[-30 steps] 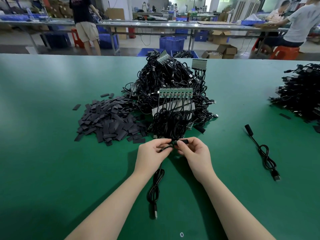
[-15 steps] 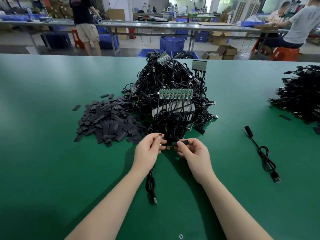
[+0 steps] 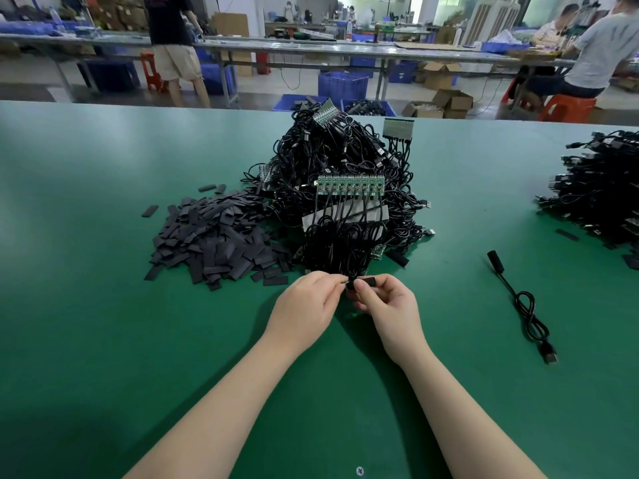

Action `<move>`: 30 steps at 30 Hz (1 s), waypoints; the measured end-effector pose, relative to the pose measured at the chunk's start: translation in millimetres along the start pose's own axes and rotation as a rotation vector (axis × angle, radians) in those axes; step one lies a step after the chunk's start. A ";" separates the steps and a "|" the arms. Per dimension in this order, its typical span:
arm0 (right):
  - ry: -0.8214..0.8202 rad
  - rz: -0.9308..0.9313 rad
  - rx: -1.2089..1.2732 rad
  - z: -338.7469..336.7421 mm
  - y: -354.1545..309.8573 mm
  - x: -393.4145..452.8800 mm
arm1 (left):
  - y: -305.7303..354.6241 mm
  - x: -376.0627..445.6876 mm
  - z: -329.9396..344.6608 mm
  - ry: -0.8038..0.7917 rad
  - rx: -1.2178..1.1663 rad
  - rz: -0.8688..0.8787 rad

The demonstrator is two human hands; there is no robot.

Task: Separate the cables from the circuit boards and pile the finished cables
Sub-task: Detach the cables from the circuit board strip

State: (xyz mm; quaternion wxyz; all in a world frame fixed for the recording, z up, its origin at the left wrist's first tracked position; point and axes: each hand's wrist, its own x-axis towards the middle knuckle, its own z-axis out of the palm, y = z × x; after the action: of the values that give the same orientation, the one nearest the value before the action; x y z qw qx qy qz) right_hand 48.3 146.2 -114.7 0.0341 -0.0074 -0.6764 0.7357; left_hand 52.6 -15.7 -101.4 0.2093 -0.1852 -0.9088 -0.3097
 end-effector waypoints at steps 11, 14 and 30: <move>-0.018 0.001 -0.053 2.5 -0.5 -1.6 | -27.3 9.4 -25.0 -0.099 0.278 0.428; -0.005 0.005 -0.025 3.0 -2.0 -1.2 | -35.8 12.9 -29.7 -0.039 0.431 0.756; -0.013 -0.005 -0.051 1.5 -4.4 -6.6 | 4.7 -14.2 7.6 0.039 -0.015 -0.200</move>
State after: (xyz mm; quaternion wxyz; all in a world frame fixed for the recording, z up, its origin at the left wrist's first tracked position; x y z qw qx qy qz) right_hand 54.9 144.7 -110.4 0.0316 -0.0018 -0.6950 0.7183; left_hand 64.8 -10.3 -111.6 0.1934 -0.0891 -0.9162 -0.3396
